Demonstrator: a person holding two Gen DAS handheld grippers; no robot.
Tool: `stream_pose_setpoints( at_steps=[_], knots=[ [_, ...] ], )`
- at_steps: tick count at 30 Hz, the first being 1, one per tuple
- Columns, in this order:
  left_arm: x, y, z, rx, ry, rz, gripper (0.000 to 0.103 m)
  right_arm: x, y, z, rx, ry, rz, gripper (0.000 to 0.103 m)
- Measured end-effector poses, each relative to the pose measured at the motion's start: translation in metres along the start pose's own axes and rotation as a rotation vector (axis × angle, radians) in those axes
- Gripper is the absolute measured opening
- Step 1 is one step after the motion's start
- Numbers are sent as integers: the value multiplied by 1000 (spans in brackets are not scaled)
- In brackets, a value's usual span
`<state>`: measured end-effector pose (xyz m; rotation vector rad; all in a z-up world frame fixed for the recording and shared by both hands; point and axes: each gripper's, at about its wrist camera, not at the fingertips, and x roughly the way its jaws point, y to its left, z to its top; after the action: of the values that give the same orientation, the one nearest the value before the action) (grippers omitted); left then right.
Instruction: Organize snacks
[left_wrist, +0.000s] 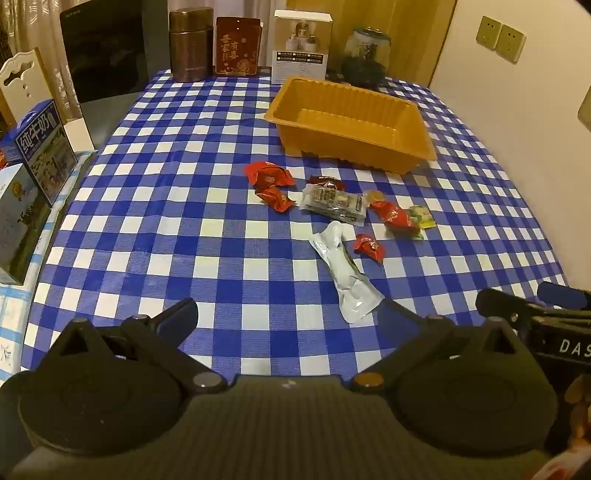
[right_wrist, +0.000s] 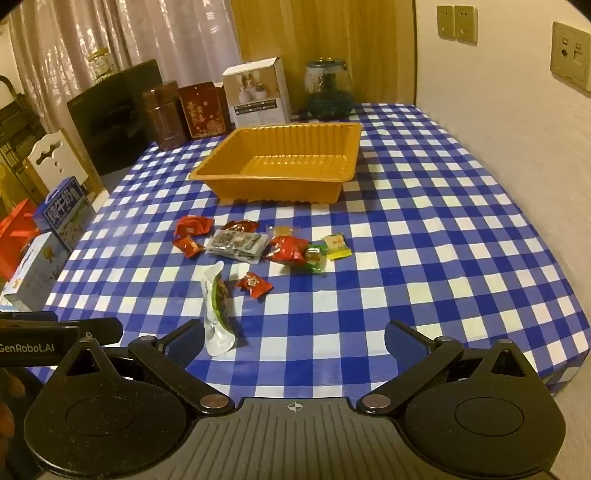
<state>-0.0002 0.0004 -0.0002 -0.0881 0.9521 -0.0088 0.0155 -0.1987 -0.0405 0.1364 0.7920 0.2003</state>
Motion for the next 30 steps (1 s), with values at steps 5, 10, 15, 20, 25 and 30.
stream_pose_setpoints(
  at_steps=[5, 10, 15, 20, 25, 30],
  knots=[
    [-1, 2, 1, 2, -10, -16, 103, -1, 2, 1, -3, 4, -5, 103],
    [-6, 4, 1, 7, -19, -20, 103, -1, 1, -3, -5, 2, -6, 103],
    [-7, 7, 1, 7, -25, -21, 103, -4, -1, -1, -3, 2, -8, 103],
    [-8, 6, 2, 5, -28, -20, 103, -3, 0, -1, -4, 2, -11, 103],
    [-9, 6, 3, 6, -28, -19, 103, -3, -1, 0, -3, 3, -10, 103],
    [-9, 6, 2, 8, -29, -20, 103, -3, -1, 0, -1, 3, -10, 103]
  ],
)
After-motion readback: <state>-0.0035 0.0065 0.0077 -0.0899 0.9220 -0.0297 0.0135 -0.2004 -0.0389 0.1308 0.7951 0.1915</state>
